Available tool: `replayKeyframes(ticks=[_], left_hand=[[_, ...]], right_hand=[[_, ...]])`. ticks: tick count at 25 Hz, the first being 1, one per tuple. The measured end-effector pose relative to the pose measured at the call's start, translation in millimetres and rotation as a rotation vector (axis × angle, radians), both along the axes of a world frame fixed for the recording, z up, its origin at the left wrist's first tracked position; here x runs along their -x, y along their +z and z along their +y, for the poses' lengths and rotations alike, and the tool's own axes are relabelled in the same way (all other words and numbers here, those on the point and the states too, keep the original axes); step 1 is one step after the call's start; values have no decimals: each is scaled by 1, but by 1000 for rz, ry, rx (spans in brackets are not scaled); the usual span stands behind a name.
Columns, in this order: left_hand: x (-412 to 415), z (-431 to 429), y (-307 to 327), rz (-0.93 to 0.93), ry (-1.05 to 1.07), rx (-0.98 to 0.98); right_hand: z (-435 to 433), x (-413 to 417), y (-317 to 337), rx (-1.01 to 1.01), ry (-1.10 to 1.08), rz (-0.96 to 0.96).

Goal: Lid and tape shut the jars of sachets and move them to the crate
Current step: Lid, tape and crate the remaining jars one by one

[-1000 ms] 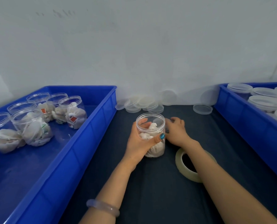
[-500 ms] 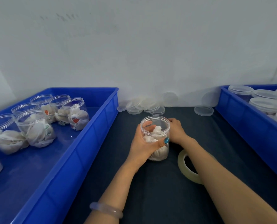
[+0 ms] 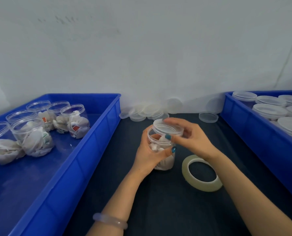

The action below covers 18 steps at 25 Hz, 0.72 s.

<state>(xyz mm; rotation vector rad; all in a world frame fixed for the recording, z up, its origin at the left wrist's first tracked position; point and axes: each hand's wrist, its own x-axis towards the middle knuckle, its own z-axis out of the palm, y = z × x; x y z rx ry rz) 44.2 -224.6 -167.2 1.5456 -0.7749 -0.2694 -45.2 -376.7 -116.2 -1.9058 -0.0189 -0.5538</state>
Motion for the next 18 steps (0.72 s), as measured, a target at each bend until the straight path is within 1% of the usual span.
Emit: replayKeyframes(ticks=[3, 7, 11, 14, 16, 18], left_hand=[[1, -1, 0, -16, -26, -2], [3, -1, 0, -65, -54, -33], [6, -1, 3, -101, -56, -29], [7, 0, 2, -119, -48, -14], [9, -1, 3, -118, -45, -9], [9, 0, 2, -131, -39, 22]], right_hand=[[10, 7, -5, 11, -6, 12], [18, 11, -6, 193, -64, -22], [26, 8, -10, 90, -77, -50], [36, 3, -19, 12, -175, -87], [40, 2, -22, 45, -262, -82], [40, 3, -23, 61, -273, -79]])
